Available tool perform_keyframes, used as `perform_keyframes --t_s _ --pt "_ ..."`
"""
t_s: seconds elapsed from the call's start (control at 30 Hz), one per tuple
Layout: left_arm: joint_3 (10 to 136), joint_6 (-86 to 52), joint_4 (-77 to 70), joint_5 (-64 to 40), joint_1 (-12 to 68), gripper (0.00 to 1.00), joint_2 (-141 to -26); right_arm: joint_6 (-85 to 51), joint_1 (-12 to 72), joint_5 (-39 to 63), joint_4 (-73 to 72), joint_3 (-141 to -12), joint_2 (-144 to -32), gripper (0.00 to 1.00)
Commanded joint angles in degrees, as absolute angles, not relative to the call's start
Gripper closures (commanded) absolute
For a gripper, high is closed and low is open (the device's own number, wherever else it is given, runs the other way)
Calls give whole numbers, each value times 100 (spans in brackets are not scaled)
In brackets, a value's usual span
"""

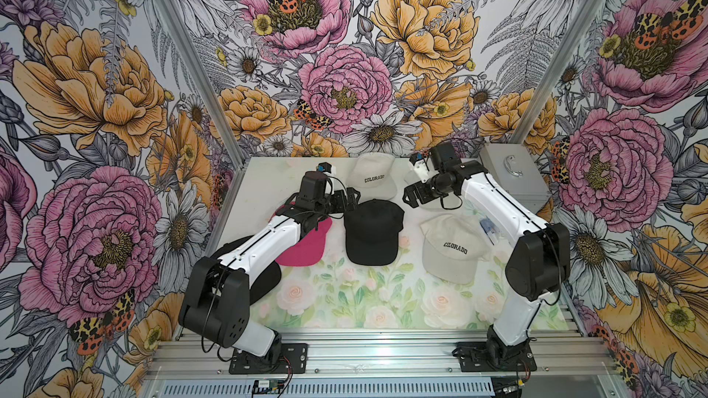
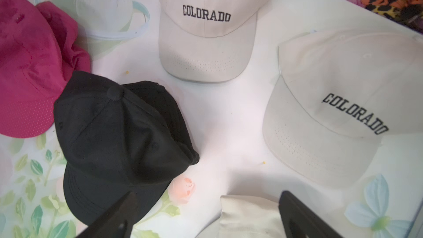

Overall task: Stack the baseball caps by color
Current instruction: Place the baseball cap on the baseball cap.

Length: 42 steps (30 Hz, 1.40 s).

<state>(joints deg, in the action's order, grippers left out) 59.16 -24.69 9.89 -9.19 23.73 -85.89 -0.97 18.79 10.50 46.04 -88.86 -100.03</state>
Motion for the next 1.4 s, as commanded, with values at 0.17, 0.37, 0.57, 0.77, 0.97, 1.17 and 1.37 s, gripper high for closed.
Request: perform_keyframes --t_s 0.17,0.37,0.57,0.77,0.97,1.17,1.37 --pt "4981 -3409 -24 -1206 2475 1 -8562 -2208 2811 644 801 -5951 -8293 1" --pt "4915 -2923 -193 -1485 2852 1 -8709 -1452 3345 462 572 -5934 -8897 1" --pt "4680 -2558 -571 -1557 3050 1 -9119 -1740 3384 -136 74 -5742 -9613 1" --pt "4408 -2611 -1311 -1697 3053 1 -9711 -1956 3366 -105 -34 -5570 -10258 1" --pt "4318 -2655 -1369 -1751 3021 1 -9408 -2087 3390 -232 -14 -5556 -9846 1" --pt "4188 -2974 -1370 -1754 2848 1 -8757 -2072 3419 -315 36 -5419 -9376 1" --pt "4107 -3052 -1274 -1618 2829 1 -8638 -2119 3458 41 -369 -5144 -9539 1"
